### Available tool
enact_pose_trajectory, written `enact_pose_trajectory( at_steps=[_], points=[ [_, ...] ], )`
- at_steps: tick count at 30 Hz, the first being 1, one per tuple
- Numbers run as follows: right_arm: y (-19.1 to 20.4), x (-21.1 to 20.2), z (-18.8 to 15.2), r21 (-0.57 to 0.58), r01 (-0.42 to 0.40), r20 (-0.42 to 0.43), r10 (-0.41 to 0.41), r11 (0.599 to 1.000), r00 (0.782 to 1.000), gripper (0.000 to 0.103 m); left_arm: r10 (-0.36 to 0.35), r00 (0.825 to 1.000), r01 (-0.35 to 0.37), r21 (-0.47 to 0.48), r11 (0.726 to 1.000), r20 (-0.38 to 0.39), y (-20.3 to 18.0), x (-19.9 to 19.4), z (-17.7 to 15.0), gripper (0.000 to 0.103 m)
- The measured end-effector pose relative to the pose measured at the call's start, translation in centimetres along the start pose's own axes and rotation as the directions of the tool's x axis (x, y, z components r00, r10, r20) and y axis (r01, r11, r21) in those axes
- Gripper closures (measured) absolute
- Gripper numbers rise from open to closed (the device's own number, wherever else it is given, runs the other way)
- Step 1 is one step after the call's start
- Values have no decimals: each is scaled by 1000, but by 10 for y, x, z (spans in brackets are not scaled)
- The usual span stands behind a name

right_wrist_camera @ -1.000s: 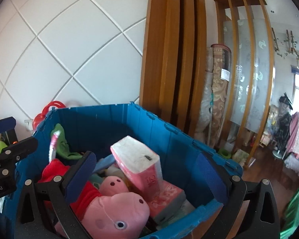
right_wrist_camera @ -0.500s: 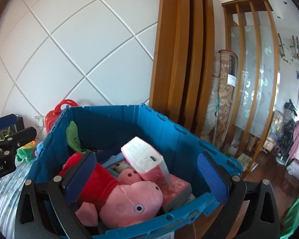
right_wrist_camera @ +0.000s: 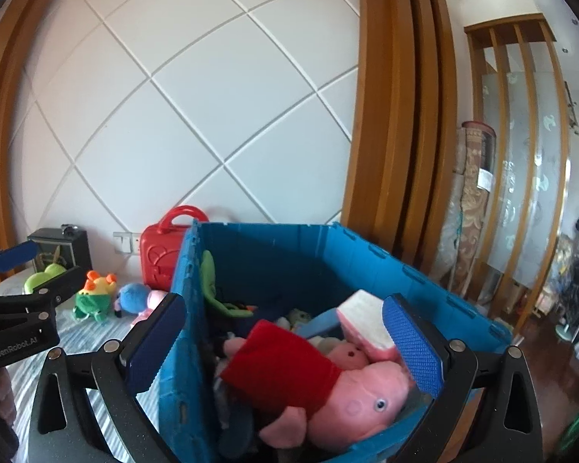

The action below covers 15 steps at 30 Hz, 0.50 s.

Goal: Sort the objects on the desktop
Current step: 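Withdraw both open tools from the crate back over the bed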

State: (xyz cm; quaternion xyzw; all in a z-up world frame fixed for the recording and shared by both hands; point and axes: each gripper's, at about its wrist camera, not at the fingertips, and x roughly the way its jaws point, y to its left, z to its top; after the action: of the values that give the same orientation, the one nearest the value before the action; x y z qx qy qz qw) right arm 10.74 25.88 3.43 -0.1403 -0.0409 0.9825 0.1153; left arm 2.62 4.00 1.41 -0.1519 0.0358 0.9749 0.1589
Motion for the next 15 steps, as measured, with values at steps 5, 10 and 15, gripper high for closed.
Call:
enact_pose_trajectory(
  at_steps=[5,10,15],
  points=[
    [53,1,7,-8,-35,-4,35,999,999,0,28,1000,-28,-16,999,-4,53,-5,-9,16],
    [110,10,9,-13,-76,-34,75,997,997,0,55,997,-58,-58,997,-52,115,-1,-29,16],
    [163,23,6,-44,-107,-80,103,993,991,0,106,987,-120,-114,986,-120,181,9,-54,16]
  ],
)
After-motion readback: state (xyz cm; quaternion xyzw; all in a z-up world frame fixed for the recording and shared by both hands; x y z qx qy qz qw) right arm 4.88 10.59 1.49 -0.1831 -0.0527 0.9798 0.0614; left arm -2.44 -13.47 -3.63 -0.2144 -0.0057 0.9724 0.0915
